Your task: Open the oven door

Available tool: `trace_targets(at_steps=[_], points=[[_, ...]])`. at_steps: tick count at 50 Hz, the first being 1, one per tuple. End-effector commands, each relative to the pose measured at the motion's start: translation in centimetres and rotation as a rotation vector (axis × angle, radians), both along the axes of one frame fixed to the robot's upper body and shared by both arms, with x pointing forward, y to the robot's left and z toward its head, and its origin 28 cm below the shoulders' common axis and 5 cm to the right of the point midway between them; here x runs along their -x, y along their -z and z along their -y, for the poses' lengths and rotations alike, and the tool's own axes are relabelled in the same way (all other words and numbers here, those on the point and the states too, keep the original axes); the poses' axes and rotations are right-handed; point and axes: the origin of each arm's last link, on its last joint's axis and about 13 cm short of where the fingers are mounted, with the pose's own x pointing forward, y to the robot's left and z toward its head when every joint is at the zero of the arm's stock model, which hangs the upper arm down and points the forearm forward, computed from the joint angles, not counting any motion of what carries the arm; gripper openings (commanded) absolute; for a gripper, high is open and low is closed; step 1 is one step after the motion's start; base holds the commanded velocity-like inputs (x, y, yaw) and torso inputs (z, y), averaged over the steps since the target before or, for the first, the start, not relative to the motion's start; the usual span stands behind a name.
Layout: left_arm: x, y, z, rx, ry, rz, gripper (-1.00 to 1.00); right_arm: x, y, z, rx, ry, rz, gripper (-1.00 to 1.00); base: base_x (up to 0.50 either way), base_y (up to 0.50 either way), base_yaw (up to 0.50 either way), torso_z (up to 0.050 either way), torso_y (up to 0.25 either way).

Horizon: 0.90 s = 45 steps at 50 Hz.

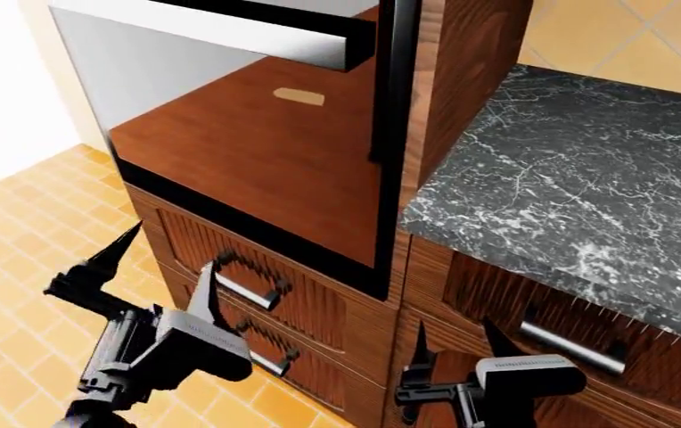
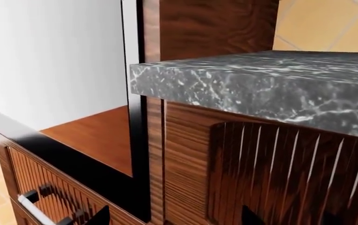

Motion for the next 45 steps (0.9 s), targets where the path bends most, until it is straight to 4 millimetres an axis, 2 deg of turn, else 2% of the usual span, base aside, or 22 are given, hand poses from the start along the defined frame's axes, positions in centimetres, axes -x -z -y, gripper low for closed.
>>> trace_targets(at_steps=[1,13,17,29,36,45], points=[[-0.5,-5.8,-2.5,-0.407,-0.016,0.166,1.00,-0.1,0.0,0.1,-0.018,0.020,-0.015,1.00,0.00,0.00,0.00,0.000,0.000],[-2.5,-12.5,-4.3,-0.467,-0.055,0.224,1.00,-0.1,0.0,0.1,-0.027,0.028,-0.025,1.00,0.00,0.00,0.00,0.000,0.000],[-3.1,-14.1,-4.7,-0.515,-0.063,0.233,1.00,-0.1,0.0,0.2,-0.025,0.031,-0.021,1.00,0.00,0.00,0.00,0.000,0.000],[-6.0,-17.2,-4.3,-0.617,-0.037,0.206,1.00,-0.1,-0.4,0.3,-0.040,0.031,-0.013,1.00,0.00,0.00,0.00,0.000,0.000],[-7.4,-19.1,-3.1,-0.655,-0.010,0.213,1.00,0.0,-0.5,0.3,-0.041,0.028,-0.008,1.00,0.00,0.00,0.00,0.000,0.000],[-8.8,-20.2,-1.8,-0.673,0.015,0.233,1.00,0.0,-0.7,0.4,-0.041,0.034,0.001,1.00,0.00,0.00,0.00,0.000,0.000]])
